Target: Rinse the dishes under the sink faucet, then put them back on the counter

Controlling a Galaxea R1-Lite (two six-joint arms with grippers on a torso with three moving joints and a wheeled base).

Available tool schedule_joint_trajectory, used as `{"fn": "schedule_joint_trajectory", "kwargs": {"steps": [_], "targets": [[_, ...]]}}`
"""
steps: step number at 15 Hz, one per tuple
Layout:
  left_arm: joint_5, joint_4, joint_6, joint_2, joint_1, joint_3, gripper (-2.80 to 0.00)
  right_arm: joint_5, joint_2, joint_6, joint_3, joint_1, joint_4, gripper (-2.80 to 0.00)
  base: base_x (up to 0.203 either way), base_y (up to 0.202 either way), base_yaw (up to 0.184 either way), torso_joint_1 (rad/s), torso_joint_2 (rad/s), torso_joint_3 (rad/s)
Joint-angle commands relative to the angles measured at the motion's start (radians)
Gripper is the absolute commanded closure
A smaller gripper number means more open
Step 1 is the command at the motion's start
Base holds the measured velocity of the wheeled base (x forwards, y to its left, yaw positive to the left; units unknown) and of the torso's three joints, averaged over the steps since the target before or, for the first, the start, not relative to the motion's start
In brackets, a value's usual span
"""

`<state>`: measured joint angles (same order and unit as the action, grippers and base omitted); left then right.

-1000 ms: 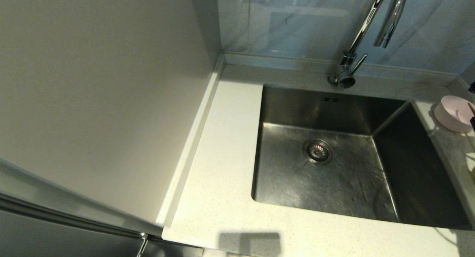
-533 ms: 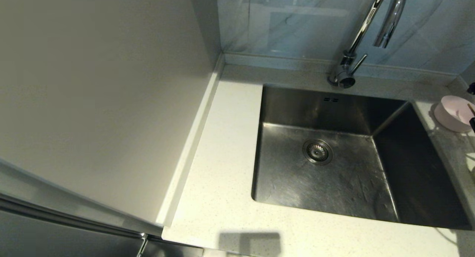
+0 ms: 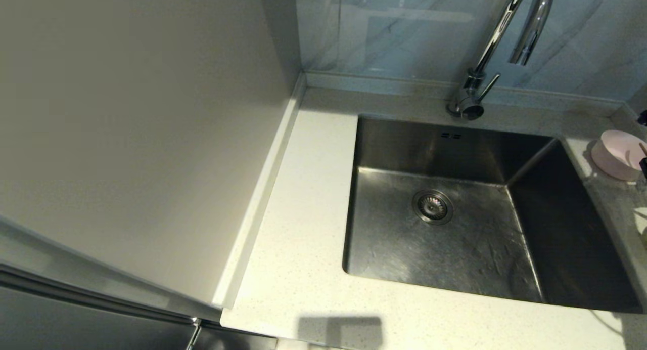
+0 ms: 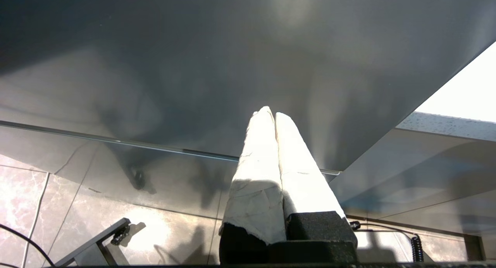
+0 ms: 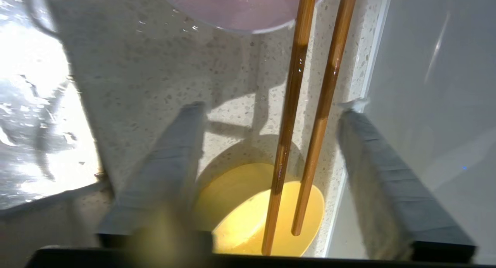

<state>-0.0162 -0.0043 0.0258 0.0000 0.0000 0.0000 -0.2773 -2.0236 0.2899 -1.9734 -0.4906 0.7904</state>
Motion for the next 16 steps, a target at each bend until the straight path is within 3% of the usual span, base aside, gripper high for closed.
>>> {"fn": "schedule_joint_trajectory", "kwargs": {"steps": [1,5,6,9,11,14,16], "targets": [[-0.001,0.000,0.000,-0.003,0.000,0.000,0.00,0.028,0.029,0.000,-0.001,0.000,0.004,-2.80,0.000,0.000,0.000,0.000,0.00,0.000],[-0.001,0.000,0.000,-0.003,0.000,0.000,0.00,0.134,0.147,-0.024,0.011,0.009,0.005,-2.80,0.000,0.000,0.000,0.000,0.00,0.000],[-0.001,0.000,0.000,-0.003,0.000,0.000,0.00,0.154,0.177,-0.034,0.010,0.013,0.005,0.00,0.000,0.000,0.000,0.000,0.00,0.000],[-0.001,0.000,0.000,-0.003,0.000,0.000,0.00,0.172,0.228,-0.053,0.014,0.047,-0.083,0.00,0.000,0.000,0.000,0.000,0.00,0.000],[-0.001,0.000,0.000,-0.003,0.000,0.000,0.00,0.166,0.253,-0.108,0.033,0.077,-0.194,0.00,0.000,0.000,0.000,0.000,0.00,0.000],[-0.001,0.000,0.000,-0.003,0.000,0.000,0.00,0.163,0.310,-0.144,0.100,0.117,-0.473,0.00,0.000,0.000,0.000,0.000,0.00,0.000],[-0.001,0.000,0.000,-0.003,0.000,0.000,0.00,0.156,0.383,-0.156,0.214,0.147,-0.642,0.00,0.000,0.000,0.000,0.000,0.00,0.000]]}}
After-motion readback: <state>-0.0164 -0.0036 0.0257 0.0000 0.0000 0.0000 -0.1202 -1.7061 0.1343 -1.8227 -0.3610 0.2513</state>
